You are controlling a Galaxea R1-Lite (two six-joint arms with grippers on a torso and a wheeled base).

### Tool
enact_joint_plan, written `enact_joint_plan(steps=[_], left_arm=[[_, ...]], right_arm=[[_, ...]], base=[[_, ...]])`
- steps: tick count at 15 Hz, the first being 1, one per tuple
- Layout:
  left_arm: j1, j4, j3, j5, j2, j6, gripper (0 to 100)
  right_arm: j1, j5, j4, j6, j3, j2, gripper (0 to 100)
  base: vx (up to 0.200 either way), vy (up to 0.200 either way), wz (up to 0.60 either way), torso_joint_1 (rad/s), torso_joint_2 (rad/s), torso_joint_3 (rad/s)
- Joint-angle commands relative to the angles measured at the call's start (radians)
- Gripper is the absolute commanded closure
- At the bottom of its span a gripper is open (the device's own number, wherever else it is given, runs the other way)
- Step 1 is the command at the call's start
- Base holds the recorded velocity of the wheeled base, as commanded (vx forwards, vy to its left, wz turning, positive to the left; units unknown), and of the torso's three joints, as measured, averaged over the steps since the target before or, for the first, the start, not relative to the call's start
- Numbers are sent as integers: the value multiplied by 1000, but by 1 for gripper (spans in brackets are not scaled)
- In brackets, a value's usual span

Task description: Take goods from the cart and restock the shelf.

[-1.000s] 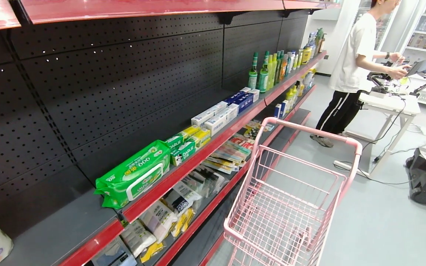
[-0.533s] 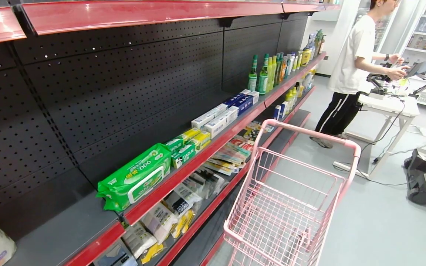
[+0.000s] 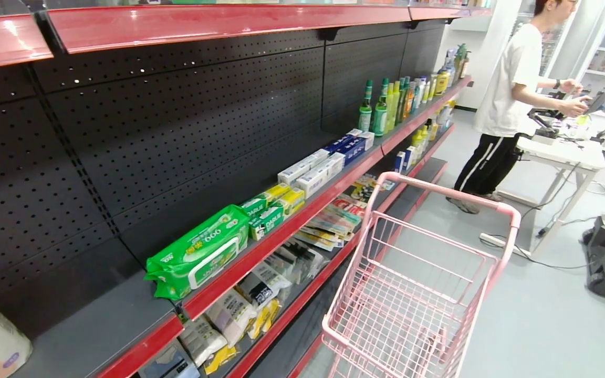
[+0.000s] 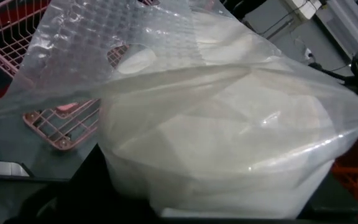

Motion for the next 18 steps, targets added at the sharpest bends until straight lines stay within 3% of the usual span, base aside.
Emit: enact_joint_plan(steps=[1, 18], left_arm=[[0, 1, 0, 0, 0, 0, 0], [0, 1, 0, 0, 0, 1, 0]], right_arm=[[1, 1, -3, 1, 4, 11, 100], [1, -1, -7, -2, 7, 3, 100]], base=[[0, 0, 600, 2, 2, 2], [0, 0, 600, 4, 2, 2]])
